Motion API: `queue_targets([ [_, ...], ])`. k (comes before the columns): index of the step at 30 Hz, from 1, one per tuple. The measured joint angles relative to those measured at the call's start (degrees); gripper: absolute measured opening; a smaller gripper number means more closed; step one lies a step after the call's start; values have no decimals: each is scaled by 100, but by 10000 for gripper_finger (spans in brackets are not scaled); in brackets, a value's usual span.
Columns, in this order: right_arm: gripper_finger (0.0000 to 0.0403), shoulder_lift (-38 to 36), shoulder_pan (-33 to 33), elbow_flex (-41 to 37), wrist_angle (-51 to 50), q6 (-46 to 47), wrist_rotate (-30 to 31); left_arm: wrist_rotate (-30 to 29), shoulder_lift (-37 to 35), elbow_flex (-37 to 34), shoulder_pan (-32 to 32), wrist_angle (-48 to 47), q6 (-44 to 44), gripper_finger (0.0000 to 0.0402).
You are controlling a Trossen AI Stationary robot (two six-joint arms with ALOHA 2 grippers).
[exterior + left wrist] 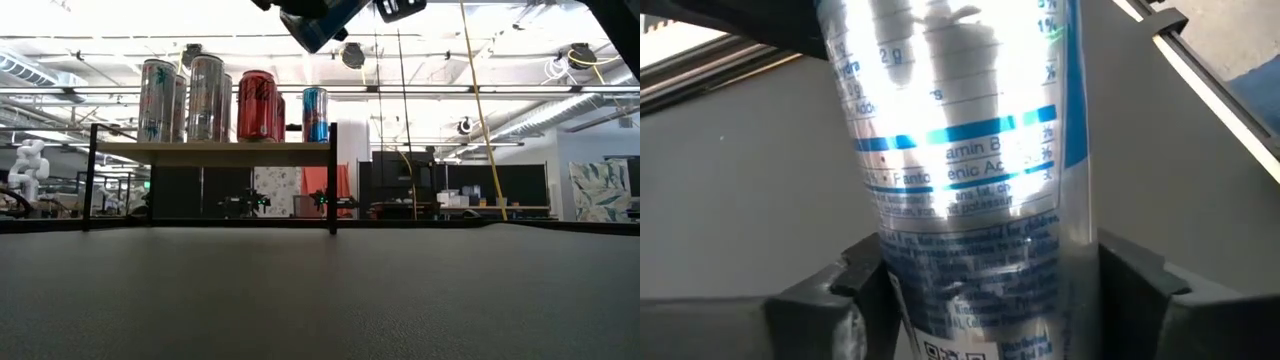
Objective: Place canned beverage on shelf
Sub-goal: Put the blue soda can aligned with the blue soda can on the shelf
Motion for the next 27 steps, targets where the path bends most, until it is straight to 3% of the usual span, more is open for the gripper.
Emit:
queue_targets([
  [4, 212, 2, 2, 0, -1, 7, 3, 25, 2, 4, 20, -27, 7, 226],
  [14, 236, -36, -75, -7, 34, -121, 53, 27, -76, 20, 71, -384, 129, 228],
  [27, 269, -1132, -101, 22, 589, -165, 1389, 169, -546, -15, 378, -401, 235, 228],
])
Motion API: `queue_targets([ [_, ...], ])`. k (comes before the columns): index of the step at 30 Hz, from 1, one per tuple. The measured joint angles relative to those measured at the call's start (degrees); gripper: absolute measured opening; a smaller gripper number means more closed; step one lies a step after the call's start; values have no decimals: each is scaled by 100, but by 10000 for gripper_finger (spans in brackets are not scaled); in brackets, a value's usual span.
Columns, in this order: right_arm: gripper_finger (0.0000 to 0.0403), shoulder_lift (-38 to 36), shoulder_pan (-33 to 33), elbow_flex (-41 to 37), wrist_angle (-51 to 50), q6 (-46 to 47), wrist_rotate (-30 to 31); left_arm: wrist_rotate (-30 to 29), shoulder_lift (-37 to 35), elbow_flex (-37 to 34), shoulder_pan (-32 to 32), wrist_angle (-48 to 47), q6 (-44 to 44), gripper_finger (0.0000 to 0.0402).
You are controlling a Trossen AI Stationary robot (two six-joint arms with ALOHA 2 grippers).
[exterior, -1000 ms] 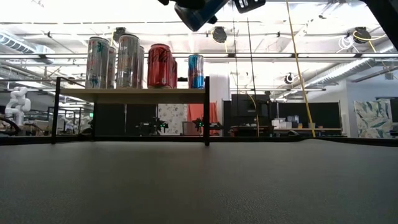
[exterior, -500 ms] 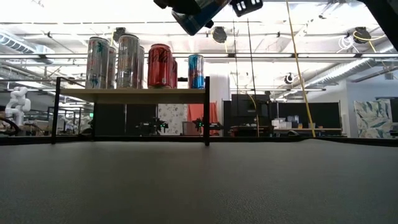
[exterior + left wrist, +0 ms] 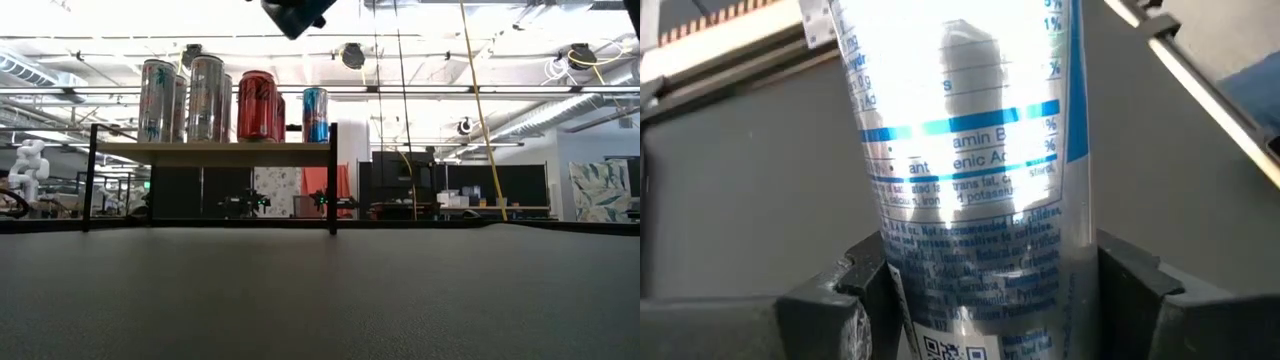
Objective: Place canned beverage on shelf
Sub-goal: Put the blue soda can aligned with the blue soda can on the shelf
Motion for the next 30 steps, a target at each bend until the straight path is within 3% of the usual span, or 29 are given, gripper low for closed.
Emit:
queue_targets([
  [7, 269, -333, 34, -20, 596, 176, 309, -183, -2, 0, 109, 547, -25, 228],
  [12, 269, -481, 145, -17, 686, 96, 975, -188, -2, -18, 203, 970, -210, 228],
  [18, 269, -647, 393, -15, 692, 11, 1331, -415, -25, -899, 238, 2232, -699, 228],
  [24, 269, -607, 714, -23, 690, -417, 1329, -2012, -54, -1736, 150, 3811, -1093, 228],
  [30, 270, -616, 886, -22, 692, -574, 1337, -4113, -63, -2330, -40, 5339, -1419, 228],
])
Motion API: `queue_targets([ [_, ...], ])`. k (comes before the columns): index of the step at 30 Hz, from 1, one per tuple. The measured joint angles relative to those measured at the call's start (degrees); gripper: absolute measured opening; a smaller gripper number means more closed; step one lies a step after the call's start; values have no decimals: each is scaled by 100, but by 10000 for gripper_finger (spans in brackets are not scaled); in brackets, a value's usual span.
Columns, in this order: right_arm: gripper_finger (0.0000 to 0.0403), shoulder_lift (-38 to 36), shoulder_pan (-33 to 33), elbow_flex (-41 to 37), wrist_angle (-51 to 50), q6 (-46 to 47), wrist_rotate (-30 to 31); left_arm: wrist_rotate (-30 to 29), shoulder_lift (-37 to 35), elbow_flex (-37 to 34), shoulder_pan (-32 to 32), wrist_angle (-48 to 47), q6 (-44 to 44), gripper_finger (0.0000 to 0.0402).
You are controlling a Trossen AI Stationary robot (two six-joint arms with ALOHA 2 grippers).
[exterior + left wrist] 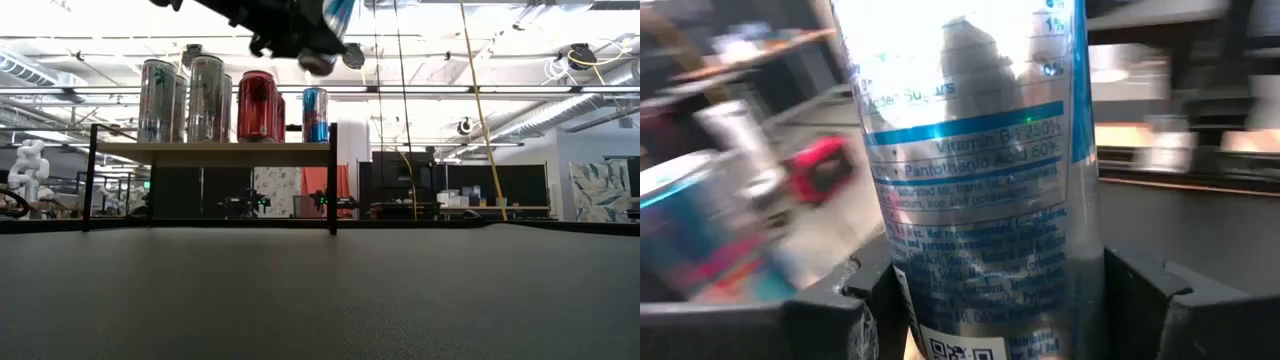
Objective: Place canned beverage on shelf
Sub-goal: Put the blue soda can aligned with the blue soda can on the shelf
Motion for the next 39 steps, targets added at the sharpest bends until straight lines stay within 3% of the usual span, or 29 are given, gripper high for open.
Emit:
queue_targets([
  [3, 270, 2, 53, 0, 2, -6, 9, -909, 11, -144, -104, 240, -5, 228],
  [6, 270, -2, 59, 0, 3, -6, 9, -1330, 34, -152, -192, 398, -149, 228],
  [15, 270, 0, 65, 0, 92, -19, 132, -1381, 562, -177, -171, 561, -542, 228],
  [25, 270, 0, 161, 0, 91, -154, 118, -2232, 1039, -179, -133, 1373, -390, 228],
  [34, 270, 0, 160, 0, 94, -138, 120, -2610, 1136, -224, 52, 1525, -578, 229],
  [39, 270, 0, 160, 0, 152, -139, 120, -2758, 1165, -844, 58, 2662, -562, 242],
])
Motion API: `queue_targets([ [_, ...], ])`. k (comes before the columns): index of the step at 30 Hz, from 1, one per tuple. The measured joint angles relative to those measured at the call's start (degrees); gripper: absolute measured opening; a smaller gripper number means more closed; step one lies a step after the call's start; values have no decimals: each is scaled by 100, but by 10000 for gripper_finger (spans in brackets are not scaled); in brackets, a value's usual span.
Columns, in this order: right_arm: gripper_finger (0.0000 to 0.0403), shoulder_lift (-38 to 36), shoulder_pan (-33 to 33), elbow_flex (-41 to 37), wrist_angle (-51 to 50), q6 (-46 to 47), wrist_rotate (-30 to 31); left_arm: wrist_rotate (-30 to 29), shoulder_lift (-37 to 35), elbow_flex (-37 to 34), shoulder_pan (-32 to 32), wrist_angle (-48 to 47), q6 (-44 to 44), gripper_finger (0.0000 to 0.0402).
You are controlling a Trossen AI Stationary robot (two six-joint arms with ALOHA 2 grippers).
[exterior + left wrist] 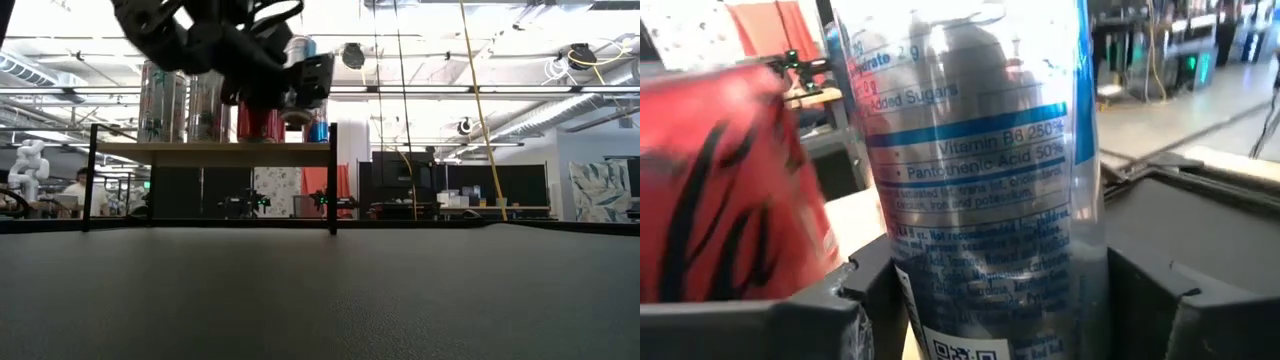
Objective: Place canned beverage on shelf
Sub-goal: Put the blue soda can aligned with the blue soda can on the shelf
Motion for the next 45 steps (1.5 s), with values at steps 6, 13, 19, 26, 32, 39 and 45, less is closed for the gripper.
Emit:
queue_targets([
  [6, 270, 2, -1, 0, 192, -72, -2, 339, -2, -578, 17, 1433, 453, 247],
  [13, 270, 2, -1, 0, 261, -235, -2, 634, -4, -500, 50, 1416, 888, 249],
  [19, 270, 2, -1, 0, 325, -233, -2, 711, -4, -500, 316, 1301, 716, 249],
  [26, 270, 2, -3, 0, 322, -296, -4, 1122, 166, -500, 453, 1307, 437, 249],
  [32, 270, 2, -3, 0, 325, -316, -7, 999, 434, -504, 496, 1557, 414, 249],
  [39, 270, 2, -3, 0, 330, -316, -7, 1007, 541, -504, 598, 1616, 417, 249],
  [45, 270, 2, -3, 0, 374, -316, -7, 1451, 540, -504, 779, 1620, 410, 249],
])
